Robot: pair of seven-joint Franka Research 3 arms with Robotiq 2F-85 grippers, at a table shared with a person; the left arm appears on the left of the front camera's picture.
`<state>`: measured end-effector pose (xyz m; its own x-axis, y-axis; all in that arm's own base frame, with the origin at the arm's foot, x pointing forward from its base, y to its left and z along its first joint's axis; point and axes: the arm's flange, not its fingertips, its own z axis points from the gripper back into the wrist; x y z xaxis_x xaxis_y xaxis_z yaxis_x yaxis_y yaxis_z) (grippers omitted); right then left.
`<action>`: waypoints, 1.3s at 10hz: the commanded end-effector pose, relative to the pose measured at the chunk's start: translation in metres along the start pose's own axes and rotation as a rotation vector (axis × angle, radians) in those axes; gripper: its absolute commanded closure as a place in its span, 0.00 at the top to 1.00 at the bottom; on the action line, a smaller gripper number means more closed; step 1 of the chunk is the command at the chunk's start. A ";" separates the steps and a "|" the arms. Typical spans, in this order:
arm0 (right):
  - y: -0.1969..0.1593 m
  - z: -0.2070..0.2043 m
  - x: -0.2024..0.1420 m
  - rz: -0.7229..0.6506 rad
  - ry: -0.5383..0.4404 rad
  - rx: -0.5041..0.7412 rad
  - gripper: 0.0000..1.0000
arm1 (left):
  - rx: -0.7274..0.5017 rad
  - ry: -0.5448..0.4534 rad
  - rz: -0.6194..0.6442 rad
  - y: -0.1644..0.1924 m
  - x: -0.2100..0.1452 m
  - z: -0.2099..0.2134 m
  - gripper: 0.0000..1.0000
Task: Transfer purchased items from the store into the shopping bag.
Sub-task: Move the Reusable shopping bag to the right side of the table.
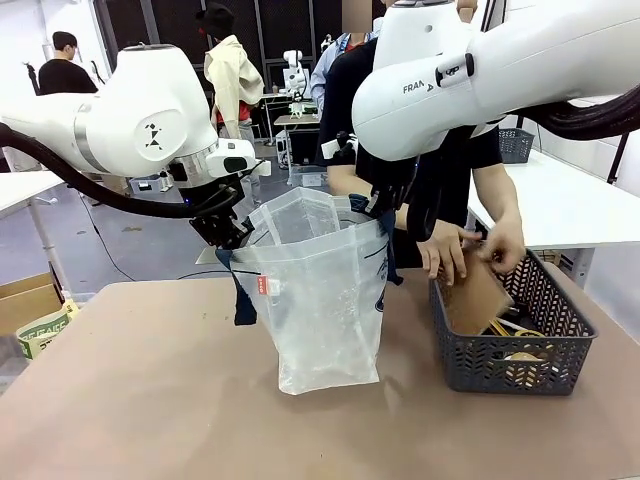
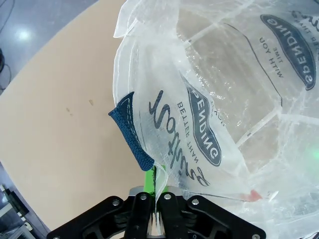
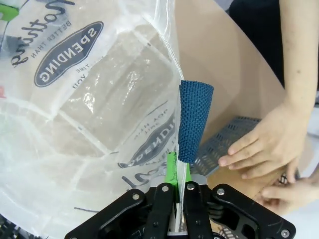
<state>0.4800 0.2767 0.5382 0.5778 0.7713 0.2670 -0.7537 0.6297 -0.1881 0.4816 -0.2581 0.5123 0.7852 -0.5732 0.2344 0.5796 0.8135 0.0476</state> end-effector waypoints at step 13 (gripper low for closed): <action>-0.002 0.001 -0.001 -0.010 0.007 0.001 0.00 | 0.015 0.011 0.012 0.001 -0.002 0.004 0.00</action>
<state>0.4800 0.2767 0.5381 0.5780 0.7713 0.2665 -0.7537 0.6298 -0.1879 0.4816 -0.2581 0.5123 0.7852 -0.5732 0.2343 0.5796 0.8135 0.0476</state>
